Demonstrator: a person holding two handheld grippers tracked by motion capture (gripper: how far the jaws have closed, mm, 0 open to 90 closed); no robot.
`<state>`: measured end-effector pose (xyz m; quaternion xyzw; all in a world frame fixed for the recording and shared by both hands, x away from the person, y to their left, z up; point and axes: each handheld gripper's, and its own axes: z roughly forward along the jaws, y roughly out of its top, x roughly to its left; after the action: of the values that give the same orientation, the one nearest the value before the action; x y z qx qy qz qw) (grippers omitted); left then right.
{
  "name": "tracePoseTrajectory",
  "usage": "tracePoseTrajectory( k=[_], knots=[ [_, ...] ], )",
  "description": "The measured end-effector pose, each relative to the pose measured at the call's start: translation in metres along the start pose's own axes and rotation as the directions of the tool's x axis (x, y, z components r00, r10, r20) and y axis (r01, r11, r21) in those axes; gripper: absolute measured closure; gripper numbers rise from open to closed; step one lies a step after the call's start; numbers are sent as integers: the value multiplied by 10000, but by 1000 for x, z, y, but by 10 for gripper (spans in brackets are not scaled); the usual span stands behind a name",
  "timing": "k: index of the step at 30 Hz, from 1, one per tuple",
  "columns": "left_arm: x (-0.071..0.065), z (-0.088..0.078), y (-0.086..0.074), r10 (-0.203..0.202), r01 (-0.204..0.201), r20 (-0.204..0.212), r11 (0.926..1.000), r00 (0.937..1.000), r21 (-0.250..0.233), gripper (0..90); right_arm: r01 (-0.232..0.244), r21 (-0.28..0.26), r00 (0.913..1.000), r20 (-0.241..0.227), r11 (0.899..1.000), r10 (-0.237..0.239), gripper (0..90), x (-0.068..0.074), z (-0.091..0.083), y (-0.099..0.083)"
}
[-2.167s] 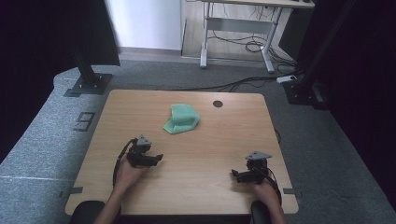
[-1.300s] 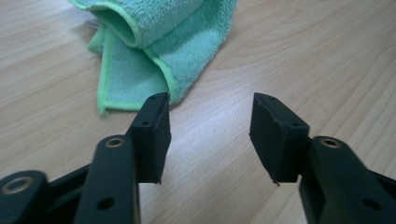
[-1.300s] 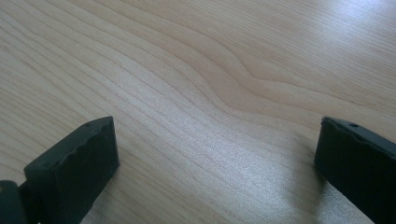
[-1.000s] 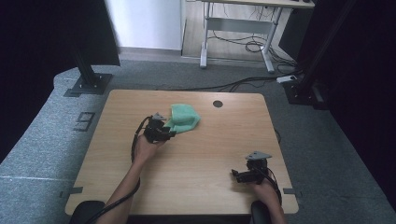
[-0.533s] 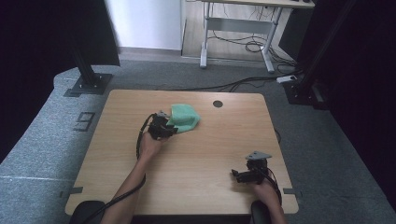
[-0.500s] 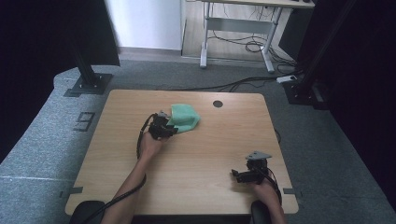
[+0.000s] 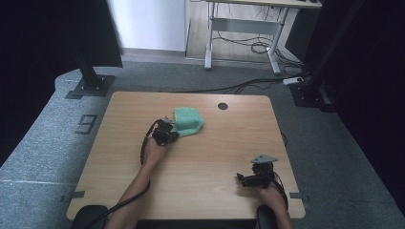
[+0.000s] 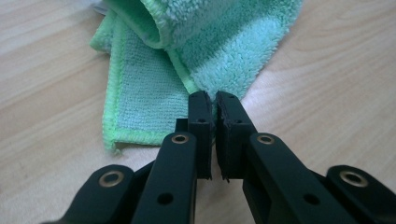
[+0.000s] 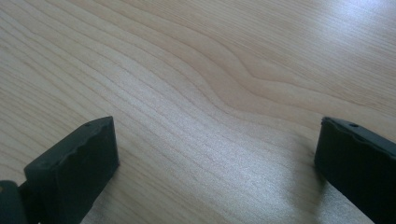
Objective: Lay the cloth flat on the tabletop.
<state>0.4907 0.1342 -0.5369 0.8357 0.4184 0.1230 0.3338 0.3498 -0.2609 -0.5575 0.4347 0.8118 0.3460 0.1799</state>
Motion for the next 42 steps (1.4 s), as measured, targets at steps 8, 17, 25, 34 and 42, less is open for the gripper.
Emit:
tracePoseTrajectory(
  k=[8,17,25,34,42],
  knots=[
    [-6,-17,-21,15,-13,402,10000,9992,-43,839,-42,23,10000,-2,10000,42,0,0,0,0],
    [-10,-33,-40,-103,106,720,9999,9973,-40,835,-41,23,10000,-1,10000,41,0,0,0,0],
    [-20,-43,-52,78,-77,874,10000,9961,-10,830,-42,23,10000,1,10000,42,0,0,0,0],
    [-38,-53,-69,208,-189,1203,9997,9925,-169,830,-40,22,10000,-1,10000,40,0,0,0,0],
    [-55,-65,-87,323,-281,1479,9992,9885,-299,829,-40,24,10000,4,10000,40,0,0,0,0]
  ],
)
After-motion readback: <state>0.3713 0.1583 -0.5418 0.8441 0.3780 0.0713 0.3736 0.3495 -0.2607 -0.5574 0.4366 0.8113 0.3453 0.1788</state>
